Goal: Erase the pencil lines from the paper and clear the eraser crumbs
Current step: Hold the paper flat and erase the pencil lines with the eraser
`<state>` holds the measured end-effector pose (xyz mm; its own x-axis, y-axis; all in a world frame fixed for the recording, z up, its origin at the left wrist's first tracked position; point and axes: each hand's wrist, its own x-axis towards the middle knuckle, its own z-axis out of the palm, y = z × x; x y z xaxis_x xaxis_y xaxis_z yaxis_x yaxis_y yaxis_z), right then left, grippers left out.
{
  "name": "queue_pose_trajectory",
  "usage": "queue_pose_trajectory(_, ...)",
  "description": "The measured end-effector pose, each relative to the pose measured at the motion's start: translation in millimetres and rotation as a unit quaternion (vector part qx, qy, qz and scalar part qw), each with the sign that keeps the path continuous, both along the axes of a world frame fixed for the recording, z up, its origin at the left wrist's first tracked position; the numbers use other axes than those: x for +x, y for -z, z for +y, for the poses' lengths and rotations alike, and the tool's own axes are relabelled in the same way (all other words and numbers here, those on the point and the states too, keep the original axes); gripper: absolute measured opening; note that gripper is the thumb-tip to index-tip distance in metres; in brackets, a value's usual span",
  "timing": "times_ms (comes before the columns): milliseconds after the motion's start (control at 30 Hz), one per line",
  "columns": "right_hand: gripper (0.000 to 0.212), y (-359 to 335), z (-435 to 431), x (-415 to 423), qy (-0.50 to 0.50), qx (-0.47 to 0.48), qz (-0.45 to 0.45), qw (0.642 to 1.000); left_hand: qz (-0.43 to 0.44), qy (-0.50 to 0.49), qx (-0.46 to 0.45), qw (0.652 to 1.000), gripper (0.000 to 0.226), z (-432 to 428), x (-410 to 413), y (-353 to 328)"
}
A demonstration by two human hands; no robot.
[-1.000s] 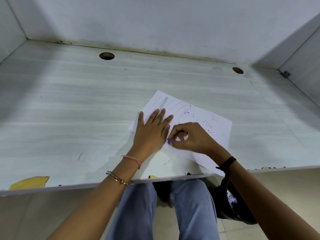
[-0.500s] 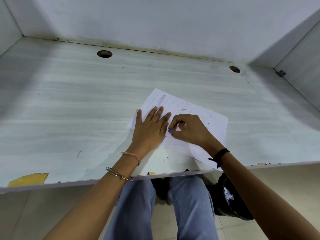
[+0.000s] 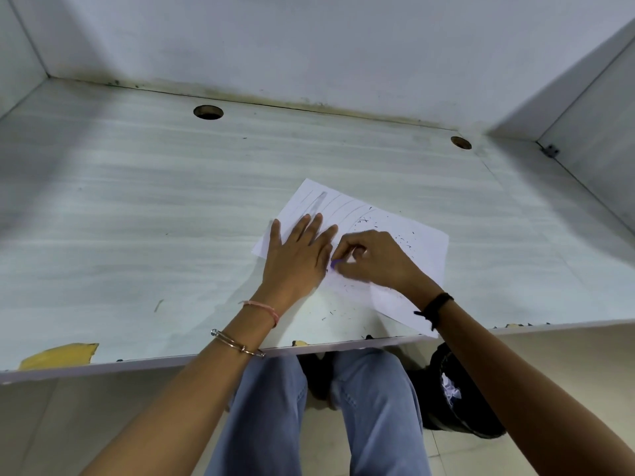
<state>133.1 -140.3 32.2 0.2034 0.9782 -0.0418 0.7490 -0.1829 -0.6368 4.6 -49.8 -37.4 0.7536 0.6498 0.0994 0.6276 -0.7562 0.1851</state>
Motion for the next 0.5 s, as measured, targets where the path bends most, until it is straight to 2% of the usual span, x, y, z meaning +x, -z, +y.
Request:
queue_pose_trajectory(100,0.004,2.8,-0.2,-4.5,0.023,0.033,-0.002,0.999,0.002,0.001,0.006,1.000,0.051,-1.0,-0.3,-0.9)
queue_pose_trajectory(233,0.004,0.1,-8.8,-7.2,-0.059,-0.046,0.018,0.997,-0.002,0.002,-0.006,1.000,0.051,-0.8,-1.3,-0.2)
queue_pose_trajectory(400,0.005,-2.1,2.8,-6.2,0.034,0.033,-0.006,0.999,0.003,0.004,-0.001,1.000,0.051,-1.3,-1.0,-2.4)
queue_pose_trajectory(500,0.002,-12.9,-6.4,-17.1,-0.046,-0.046,-0.012,0.998,0.003,0.003,-0.001,1.000,0.051,-1.0,-1.1,-0.5)
